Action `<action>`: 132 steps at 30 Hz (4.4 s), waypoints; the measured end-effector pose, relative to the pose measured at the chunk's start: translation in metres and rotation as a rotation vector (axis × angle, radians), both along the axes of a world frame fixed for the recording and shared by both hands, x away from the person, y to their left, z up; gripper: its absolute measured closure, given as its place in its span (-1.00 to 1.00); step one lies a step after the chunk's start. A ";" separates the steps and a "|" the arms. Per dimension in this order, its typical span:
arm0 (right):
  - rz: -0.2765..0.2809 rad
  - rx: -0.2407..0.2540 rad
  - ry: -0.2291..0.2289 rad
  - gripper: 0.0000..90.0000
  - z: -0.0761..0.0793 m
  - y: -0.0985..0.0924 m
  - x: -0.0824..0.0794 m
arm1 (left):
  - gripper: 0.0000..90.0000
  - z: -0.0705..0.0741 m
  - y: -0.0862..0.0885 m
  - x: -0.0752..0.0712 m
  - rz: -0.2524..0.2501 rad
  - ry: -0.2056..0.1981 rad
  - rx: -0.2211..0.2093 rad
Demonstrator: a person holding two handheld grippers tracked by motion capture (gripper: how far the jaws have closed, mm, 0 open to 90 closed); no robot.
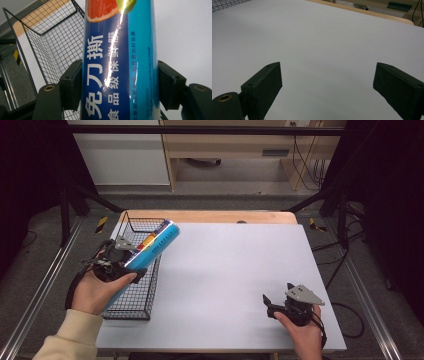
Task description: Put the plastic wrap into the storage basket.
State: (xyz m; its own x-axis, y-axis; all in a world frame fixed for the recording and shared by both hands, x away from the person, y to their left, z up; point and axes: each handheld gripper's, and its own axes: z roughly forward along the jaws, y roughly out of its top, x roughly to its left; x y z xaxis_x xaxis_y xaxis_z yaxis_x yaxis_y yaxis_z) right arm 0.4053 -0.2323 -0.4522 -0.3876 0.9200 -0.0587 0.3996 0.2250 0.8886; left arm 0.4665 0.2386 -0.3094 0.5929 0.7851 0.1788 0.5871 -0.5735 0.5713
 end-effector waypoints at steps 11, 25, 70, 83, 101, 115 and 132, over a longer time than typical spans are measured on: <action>0.011 -0.004 0.004 -0.80 0.000 0.002 0.000 | -0.28 -0.010 0.005 0.004 0.033 0.026 0.000; 0.043 -0.024 -0.027 -0.81 0.004 0.008 -0.004 | -0.29 -0.013 0.006 0.002 0.086 0.048 0.048; 0.063 -0.008 -0.006 -0.80 0.002 0.008 -0.006 | -0.29 -0.032 0.018 0.009 0.203 0.110 0.060; 0.062 -0.008 -0.001 -0.79 0.002 0.008 -0.006 | -0.29 -0.035 0.019 0.011 0.209 0.121 0.050; 0.065 -0.003 -0.001 -0.79 0.002 0.008 -0.006 | -0.29 -0.040 0.022 0.020 0.258 0.148 0.060; 0.070 -0.002 -0.003 -0.79 0.002 0.007 -0.006 | -0.29 -0.045 0.014 0.033 0.304 0.172 0.077; 0.071 0.017 0.000 -0.79 0.003 0.006 -0.007 | -0.29 -0.051 0.017 0.045 0.357 0.201 0.106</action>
State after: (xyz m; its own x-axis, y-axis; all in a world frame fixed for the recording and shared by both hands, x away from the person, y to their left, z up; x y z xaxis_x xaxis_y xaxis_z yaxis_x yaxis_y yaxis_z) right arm 0.3985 -0.2259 -0.4493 -0.4517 0.8911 -0.0433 0.3829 0.2375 0.8927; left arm 0.5111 0.2555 -0.3601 0.3183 0.9311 0.1783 0.8535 -0.3633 0.3735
